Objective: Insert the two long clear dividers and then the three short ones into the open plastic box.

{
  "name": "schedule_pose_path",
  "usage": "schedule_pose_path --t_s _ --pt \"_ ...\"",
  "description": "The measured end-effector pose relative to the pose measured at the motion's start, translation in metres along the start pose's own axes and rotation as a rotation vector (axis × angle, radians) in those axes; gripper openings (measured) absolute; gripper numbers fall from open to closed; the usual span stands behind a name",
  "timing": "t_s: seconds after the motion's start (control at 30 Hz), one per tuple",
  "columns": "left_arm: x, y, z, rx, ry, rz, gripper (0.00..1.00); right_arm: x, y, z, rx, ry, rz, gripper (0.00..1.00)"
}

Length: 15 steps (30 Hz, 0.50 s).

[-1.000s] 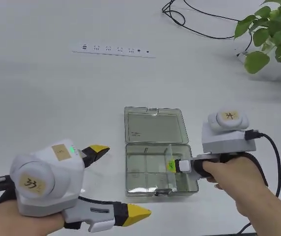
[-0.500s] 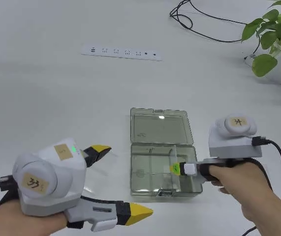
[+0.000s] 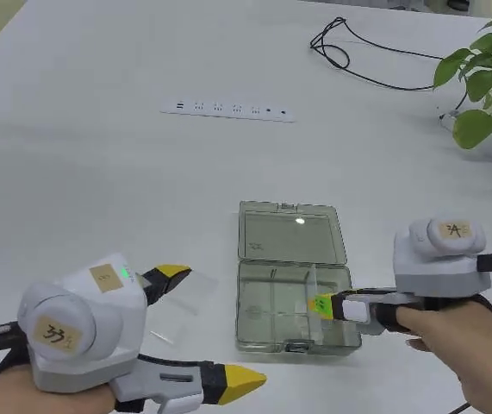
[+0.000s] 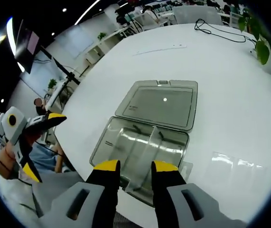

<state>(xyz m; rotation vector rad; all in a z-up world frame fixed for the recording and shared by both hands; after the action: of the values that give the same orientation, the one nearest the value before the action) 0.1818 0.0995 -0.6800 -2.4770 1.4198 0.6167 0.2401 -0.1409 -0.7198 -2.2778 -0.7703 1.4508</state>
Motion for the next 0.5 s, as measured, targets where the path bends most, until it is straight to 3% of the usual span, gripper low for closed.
schedule_pose_path --t_s 0.13,0.5 --pt "-0.003 0.003 -0.001 -0.001 -0.002 -0.012 0.95 -0.007 -0.002 0.003 -0.047 -0.012 -0.011 0.34" --pt "-0.009 0.005 -0.004 -0.004 -0.011 -0.049 0.94 -0.031 -0.007 0.002 -0.21 0.042 -0.068 0.47"
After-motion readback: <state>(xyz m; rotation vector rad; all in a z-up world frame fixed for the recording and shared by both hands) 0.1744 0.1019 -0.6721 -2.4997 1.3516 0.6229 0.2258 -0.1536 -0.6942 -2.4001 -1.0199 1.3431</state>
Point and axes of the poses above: the centre of the closed fingertips' face, and the gripper's own axes: x roughly forward along the fingers, y roughly to its right, z roughly out of its underside, the point moved 9 cm from there along -x, roughly backward along the fingers, and after that the axes turned 12 degrees about x, right-handed, at the moved point
